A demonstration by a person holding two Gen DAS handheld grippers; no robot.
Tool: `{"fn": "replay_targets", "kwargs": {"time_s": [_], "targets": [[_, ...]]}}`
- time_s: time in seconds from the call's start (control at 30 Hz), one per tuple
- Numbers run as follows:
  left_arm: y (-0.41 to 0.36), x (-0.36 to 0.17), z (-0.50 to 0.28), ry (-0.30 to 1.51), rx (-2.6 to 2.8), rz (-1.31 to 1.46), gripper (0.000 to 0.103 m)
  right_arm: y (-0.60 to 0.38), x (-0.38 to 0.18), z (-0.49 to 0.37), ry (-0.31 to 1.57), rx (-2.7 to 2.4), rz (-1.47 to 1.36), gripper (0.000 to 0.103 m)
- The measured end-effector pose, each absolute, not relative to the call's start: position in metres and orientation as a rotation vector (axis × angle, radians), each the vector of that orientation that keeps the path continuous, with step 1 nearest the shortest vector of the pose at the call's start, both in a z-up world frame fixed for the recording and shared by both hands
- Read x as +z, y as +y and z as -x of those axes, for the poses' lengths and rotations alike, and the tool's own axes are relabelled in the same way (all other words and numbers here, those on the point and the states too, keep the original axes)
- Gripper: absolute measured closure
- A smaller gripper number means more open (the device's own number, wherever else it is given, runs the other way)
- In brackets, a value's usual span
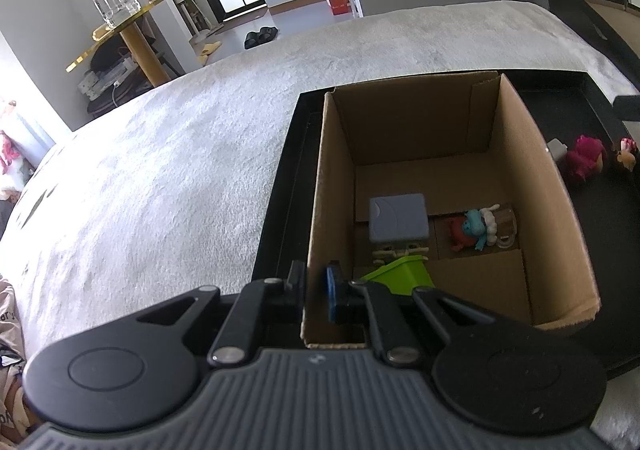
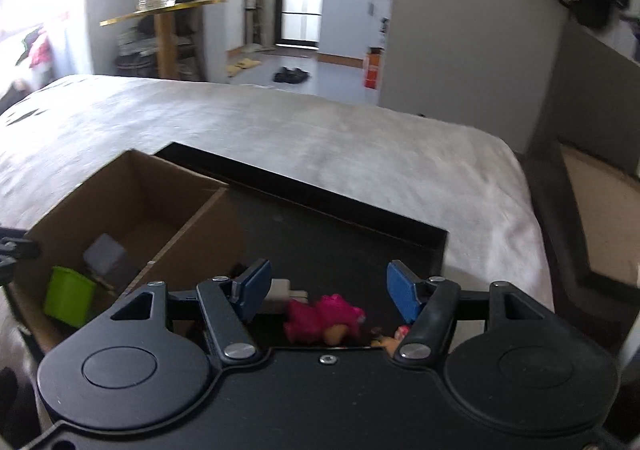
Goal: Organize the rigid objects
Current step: 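Lower the right gripper onto the small doll with pink bow and close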
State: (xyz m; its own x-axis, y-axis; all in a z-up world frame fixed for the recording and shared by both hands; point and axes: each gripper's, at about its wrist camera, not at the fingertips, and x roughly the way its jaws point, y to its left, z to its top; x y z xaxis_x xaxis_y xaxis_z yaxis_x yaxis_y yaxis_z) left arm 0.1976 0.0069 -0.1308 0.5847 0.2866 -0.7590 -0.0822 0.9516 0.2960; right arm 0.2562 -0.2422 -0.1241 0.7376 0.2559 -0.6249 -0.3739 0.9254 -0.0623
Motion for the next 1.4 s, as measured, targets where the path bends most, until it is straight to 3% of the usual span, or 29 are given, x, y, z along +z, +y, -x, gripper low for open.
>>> {"fn": "replay_targets", "kwargs": {"time_s": [1.1, 1.2, 1.33, 1.4], "targets": [[0.008, -0.13, -0.201, 0.933, 0.234, -0.229, 0.093, -0.259, -0.196, -0.271, 0.702, 0.078, 0.122, 0.041], [0.008, -0.13, -0.201, 0.932, 0.233, -0.228, 0.093, -0.257, -0.199, -0.272, 0.708, 0.092, 0.123, 0.045], [0.007, -0.13, -0.201, 0.933, 0.233, -0.225, 0.093, -0.258, -0.199, -0.274, 0.703, 0.102, 0.121, 0.067], [0.007, -0.131, -0.201, 0.932, 0.233, -0.227, 0.093, -0.259, -0.2, -0.274, 0.704, 0.102, 0.122, 0.068]]}}
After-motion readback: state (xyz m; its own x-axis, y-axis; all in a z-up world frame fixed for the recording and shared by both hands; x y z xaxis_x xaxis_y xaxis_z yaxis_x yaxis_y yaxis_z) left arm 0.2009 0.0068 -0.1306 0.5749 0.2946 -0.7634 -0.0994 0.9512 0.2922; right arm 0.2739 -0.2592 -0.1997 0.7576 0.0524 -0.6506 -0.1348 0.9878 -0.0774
